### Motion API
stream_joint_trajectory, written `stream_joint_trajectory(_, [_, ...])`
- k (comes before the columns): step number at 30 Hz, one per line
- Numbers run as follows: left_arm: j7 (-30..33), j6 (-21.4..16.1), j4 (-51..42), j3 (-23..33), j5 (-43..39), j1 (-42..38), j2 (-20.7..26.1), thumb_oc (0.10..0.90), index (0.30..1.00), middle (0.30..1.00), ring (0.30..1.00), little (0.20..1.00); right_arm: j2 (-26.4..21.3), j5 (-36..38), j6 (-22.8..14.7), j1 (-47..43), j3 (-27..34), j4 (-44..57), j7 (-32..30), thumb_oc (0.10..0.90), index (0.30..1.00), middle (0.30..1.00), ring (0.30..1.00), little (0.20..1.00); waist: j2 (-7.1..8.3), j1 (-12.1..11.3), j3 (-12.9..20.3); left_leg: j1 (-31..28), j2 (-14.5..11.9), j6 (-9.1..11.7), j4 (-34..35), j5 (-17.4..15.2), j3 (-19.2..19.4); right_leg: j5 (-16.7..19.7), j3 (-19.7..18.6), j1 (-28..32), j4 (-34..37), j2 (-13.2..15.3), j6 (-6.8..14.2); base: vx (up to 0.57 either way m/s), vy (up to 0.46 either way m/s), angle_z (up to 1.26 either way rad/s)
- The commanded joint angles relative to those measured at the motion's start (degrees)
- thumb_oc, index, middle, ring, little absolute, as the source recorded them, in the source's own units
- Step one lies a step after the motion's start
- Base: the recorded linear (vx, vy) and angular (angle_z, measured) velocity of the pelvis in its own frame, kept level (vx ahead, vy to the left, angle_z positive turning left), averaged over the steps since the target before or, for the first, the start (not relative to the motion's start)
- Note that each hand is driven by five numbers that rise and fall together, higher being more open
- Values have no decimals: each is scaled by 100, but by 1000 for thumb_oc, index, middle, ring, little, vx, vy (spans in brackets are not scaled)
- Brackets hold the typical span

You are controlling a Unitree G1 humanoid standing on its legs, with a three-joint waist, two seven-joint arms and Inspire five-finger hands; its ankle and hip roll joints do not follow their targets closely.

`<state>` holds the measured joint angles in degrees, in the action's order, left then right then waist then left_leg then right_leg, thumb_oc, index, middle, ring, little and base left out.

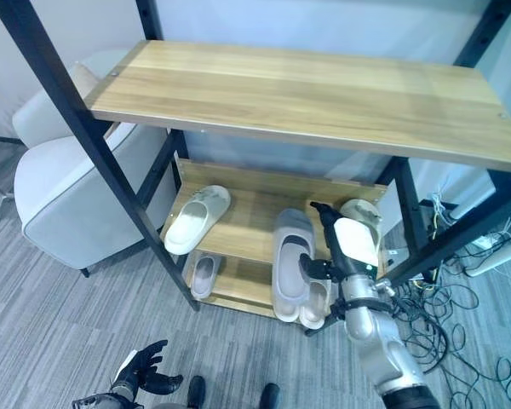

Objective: Arrange the slippers neatly on the shoe rack.

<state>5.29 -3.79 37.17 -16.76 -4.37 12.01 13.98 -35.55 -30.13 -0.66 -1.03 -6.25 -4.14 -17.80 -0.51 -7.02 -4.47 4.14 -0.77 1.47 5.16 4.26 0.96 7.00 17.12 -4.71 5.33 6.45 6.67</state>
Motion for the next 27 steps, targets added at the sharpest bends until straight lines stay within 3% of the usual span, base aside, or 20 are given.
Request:
stream_joint_trajectory(1, [-39,-332,-29,-275,114,-161,40,800,900,900,900,900,-604,-141,-147,-749,256,171,-513,800,900,900,900,900,-28,-196,218,252,64,333,-16,-91,-495,-276,-266,-19,-33,43,489,0,-6,3])
stream_joint_trajectory(7, [-58,-339,15,-359,131,-215,44,800,900,900,900,900,-652,-170,-115,-1069,25,-107,-541,800,900,900,900,900,-2,-249,213,276,64,348,-16,-86,-529,-273,-228,-39,-33,40,481,-2,1,6])
stream_joint_trajectory(8, [-72,-332,10,-396,134,-225,61,800,900,900,900,900,-682,-160,-82,-1230,-89,-271,-540,460,389,389,389,389,7,-286,224,274,66,363,-16,-85,-535,-281,-195,-25,-33,35,477,-2,1,5])
stream_joint_trajectory(10, [-75,-332,12,-397,132,-227,69,800,900,900,900,900,-699,-154,-74,-1282,-130,-324,-544,400,300,300,300,300,12,-294,227,270,63,368,-16,-85,-537,-284,-188,-20,-33,33,477,0,-1,10])
stream_joint_trajectory(27, [-148,-263,-7,-336,46,-72,144,800,900,900,900,900,-825,-51,-69,-1456,-345,-425,-343,400,300,300,300,300,-32,-320,311,141,37,417,-16,-71,-530,-305,-108,122,-33,32,478,-4,-3,3])
